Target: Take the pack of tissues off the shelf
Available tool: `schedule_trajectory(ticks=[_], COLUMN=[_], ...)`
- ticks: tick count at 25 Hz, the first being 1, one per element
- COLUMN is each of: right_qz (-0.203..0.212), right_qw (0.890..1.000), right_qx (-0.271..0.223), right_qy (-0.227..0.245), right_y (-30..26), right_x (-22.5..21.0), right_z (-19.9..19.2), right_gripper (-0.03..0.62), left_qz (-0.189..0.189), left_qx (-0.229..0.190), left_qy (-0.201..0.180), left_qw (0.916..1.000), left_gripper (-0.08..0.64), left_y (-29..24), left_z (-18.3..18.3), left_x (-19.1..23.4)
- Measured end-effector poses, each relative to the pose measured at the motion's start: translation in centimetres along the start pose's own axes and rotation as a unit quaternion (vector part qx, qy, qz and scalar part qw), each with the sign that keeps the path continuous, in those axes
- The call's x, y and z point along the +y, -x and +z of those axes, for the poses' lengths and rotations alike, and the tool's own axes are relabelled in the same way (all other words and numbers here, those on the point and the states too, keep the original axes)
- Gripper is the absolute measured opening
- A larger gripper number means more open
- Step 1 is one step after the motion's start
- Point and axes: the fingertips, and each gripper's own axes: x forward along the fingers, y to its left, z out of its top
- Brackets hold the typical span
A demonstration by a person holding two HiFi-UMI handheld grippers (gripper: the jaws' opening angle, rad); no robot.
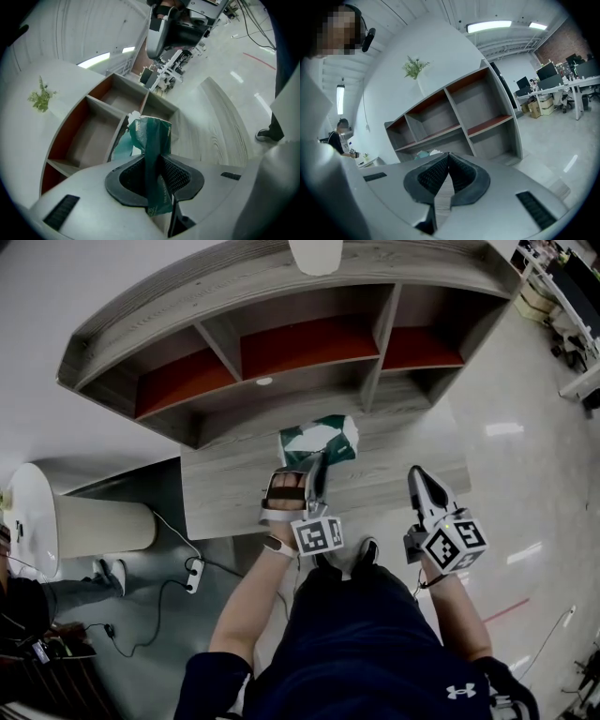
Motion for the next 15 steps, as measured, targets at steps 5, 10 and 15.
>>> schedule_trajectory(ticks=[5,10,15], right_qz=[-0.011,-0.02,-0.025], right_qw=[1.0,1.0,0.999], right_qx=[0.004,0.011,0.018], right_qy=[-0.004,-0.014,-0.014], right_y=[0.2,0.4,0.3], right_x=[-0.7,-1.2,-1.3], right_z=[-0.6,-1.4,-1.9], right_gripper=[0.012,0.012,0.012], left_qz=[-0.025,-0.057,-0.107], left_qx=[0.005,0.011,0.034], left_qy=[0.003,-0.003,0.005], left_qw=[0.9997,0.9983,0.9937], left_gripper=[0.1,0.1,0.1], left_y=[-1.0,-2.3,-3.5], left_z=[-0.7,-1.8,-3.4], left_x=[-2.9,-6.6,-10.4])
